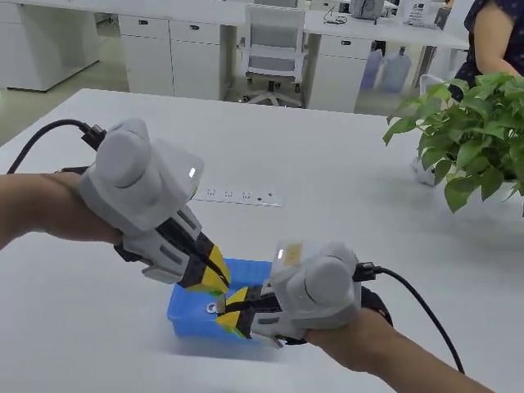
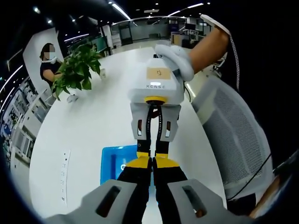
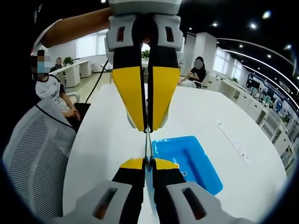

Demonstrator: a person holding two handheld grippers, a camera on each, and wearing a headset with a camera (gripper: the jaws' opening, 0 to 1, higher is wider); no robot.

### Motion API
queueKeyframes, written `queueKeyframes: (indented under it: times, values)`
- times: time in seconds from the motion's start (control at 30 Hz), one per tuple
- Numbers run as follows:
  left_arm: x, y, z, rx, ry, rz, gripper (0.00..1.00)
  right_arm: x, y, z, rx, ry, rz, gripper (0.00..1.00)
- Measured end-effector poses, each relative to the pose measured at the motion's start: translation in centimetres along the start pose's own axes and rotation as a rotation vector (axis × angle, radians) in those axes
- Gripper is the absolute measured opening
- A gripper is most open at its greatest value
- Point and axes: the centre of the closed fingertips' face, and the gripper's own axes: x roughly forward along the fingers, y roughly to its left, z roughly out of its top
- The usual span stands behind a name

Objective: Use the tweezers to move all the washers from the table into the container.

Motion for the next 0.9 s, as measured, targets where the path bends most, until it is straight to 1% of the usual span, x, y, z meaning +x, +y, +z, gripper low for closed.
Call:
queueKeyframes:
  times: [0.2, 0.33, 0.37, 0.47, 0.5, 0.57, 0.67, 0.77, 0.9]
  values:
    - [0.6, -1.1, -1.5, -0.018, 0.011, -0.005, 0.05, 0.3, 1.2, -1.4, -0.008, 0.036, 0.011, 0.05]
    - [1.1, -1.7, -2.6, -0.025, 0.028, -0.01, 0.05, 0.4, 1.8, -2.3, -0.027, 0.065, 0.021, 0.05]
    - [1.1, -1.8, -2.7, -0.026, 0.028, -0.009, 0.05, 0.5, 1.8, -2.3, -0.028, 0.068, 0.022, 0.05]
    - [1.6, -2.2, -3.8, -0.031, 0.049, -0.008, 0.05, 0.5, 2.3, -3.1, -0.047, 0.1, 0.032, 0.05]
    - [1.7, -2.2, -3.9, -0.032, 0.051, -0.009, 0.05, 0.5, 2.4, -3.2, -0.048, 0.105, 0.035, 0.05]
    - [2.0, -2.4, -4.4, -0.037, 0.057, -0.007, 0.05, 0.5, 2.6, -3.6, -0.053, 0.115, 0.039, 0.05]
    - [2.7, -2.8, -5.6, -0.034, 0.084, -0.001, 0.05, 0.6, 2.9, -4.3, -0.07, 0.146, 0.045, 0.05]
    - [3.2, -3.2, -6.1, -0.034, 0.095, -0.006, 0.05, 0.7, 3.3, -4.8, -0.082, 0.168, 0.054, 0.05]
    - [3.7, -3.4, -6.9, -0.035, 0.105, -0.006, 0.05, 0.8, 3.5, -5.3, -0.078, 0.187, 0.059, 0.05]
